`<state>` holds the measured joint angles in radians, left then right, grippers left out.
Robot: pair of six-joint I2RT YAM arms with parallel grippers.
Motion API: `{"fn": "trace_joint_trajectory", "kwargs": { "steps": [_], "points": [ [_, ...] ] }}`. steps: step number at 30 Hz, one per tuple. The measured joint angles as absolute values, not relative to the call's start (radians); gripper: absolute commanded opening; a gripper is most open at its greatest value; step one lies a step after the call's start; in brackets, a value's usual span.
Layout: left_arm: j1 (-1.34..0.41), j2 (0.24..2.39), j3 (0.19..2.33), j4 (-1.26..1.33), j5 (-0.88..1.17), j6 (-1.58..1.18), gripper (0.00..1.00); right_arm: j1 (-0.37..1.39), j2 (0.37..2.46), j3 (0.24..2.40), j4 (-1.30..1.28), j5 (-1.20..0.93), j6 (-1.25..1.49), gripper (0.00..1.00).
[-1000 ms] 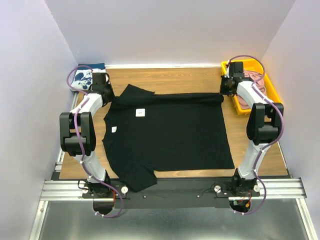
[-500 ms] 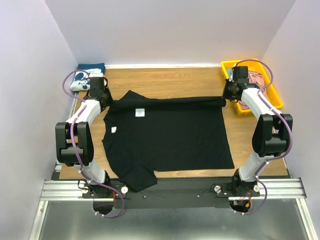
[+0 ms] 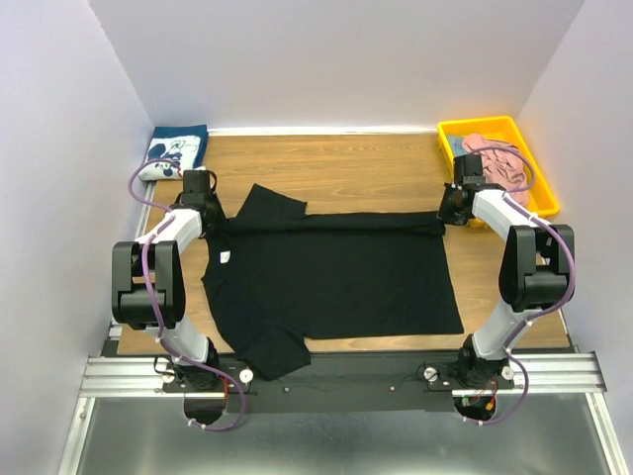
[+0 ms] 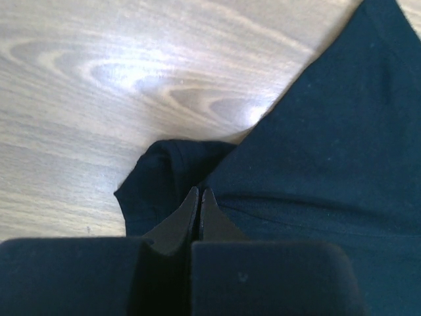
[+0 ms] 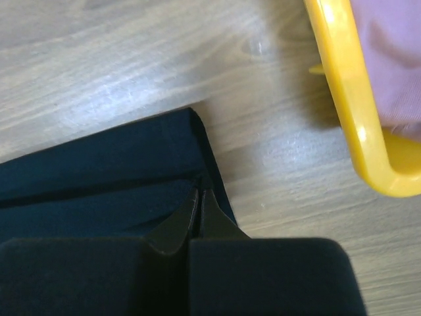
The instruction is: Fold and stack the t-shirts
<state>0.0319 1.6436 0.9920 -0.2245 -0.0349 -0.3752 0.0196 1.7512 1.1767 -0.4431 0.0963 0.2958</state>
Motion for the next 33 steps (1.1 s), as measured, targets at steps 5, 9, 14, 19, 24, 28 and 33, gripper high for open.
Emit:
{"fn": "trace_joint_trajectory", "kwargs": {
  "steps": [5, 9, 14, 19, 24, 28, 33],
  "points": [
    [0.032, 1.644, 0.969, -0.215, -0.037, -0.387, 0.0, 0.019, 1.752, 1.15, -0.442, 0.101, 0.324, 0.01],
    [0.033, 1.645, 0.955, -0.205, -0.039, -0.391, 0.0, 0.019, 1.753, 1.133, -0.435, 0.103, 0.341, 0.01],
    [0.033, 1.646, 0.945, -0.194, -0.04, -0.395, 0.0, 0.019, 1.759, 1.117, -0.427, 0.105, 0.352, 0.05],
    [0.033, 1.646, 0.933, -0.182, -0.04, -0.398, 0.0, 0.019, 1.766, 1.117, -0.416, 0.104, 0.352, 0.13],
    [0.033, 1.646, 0.929, -0.18, -0.041, -0.405, 0.07, 0.017, 1.768, 1.115, -0.413, 0.104, 0.355, 0.23],
    [0.034, 1.646, 0.921, -0.176, -0.041, -0.41, 0.1, 0.013, 1.766, 1.108, -0.412, 0.104, 0.355, 0.32],
    [0.037, 1.639, 0.913, -0.174, -0.041, -0.411, 0.1, 0.013, 1.746, 1.094, -0.413, 0.104, 0.358, 0.49]
  ]
}}
